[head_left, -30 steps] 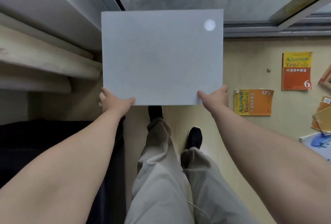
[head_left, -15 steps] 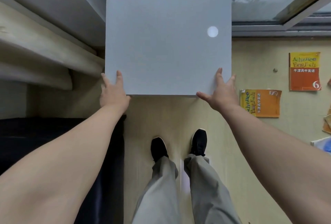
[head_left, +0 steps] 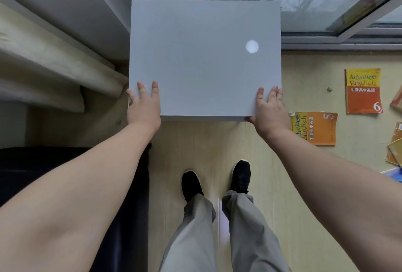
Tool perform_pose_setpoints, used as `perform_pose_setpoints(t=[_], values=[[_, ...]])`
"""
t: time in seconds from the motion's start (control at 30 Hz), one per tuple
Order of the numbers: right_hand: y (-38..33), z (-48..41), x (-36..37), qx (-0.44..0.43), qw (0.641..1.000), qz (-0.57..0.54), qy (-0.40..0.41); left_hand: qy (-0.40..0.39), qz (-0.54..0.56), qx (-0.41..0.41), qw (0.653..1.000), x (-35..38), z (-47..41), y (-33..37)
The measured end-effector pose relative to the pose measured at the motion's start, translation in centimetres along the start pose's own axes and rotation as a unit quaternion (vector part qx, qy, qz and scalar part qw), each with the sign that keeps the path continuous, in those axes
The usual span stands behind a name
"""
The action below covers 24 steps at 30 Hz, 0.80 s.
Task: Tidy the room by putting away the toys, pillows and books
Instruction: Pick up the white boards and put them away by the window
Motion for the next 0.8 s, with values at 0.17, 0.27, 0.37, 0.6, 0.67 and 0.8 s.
perform_pose_setpoints(t=[0.17,0.27,0.37,0.6,0.67,0.8], values=[[-0.4,-0.5,-0.2,0.002,1.0,-0.016,-0.001,0.0,0.015,0.0,1.0,-0.3,-0.4,-0.3],[-0.8,-1.1,-0.5,-0.002,1.0,-0.023,-0.002,0.005,0.017,0.002,1.0,-0.8,-1.2,-0.6],[-1.2,-2.1,-1.1,-0.006,1.0,-0.027,-0.005,0.002,0.025,-0.002,1.0,-1.4,-2.1,-0.9],[-1.6,-3.7,-1.8,-0.011,1.0,-0.024,-0.007,0.005,0.039,-0.01,0.999,-2.1,-3.4,-0.9],[-1.6,-4.1,-2.0,-0.012,1.0,-0.024,-0.008,0.007,0.039,-0.01,0.999,-2.3,-3.8,-0.9],[-1.9,-5.0,-2.5,-0.015,1.0,-0.018,-0.011,0.01,0.038,-0.012,0.999,-2.9,-4.7,-1.1]])
Point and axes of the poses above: each hand's wrist, its own z-axis away from the middle knuckle, its own x-axis out of the palm, y = z × x, the point moved 5 cm from there along -z, towards the middle knuckle, and after that the axes turned 6 degrees about z, right-handed, at the moved point
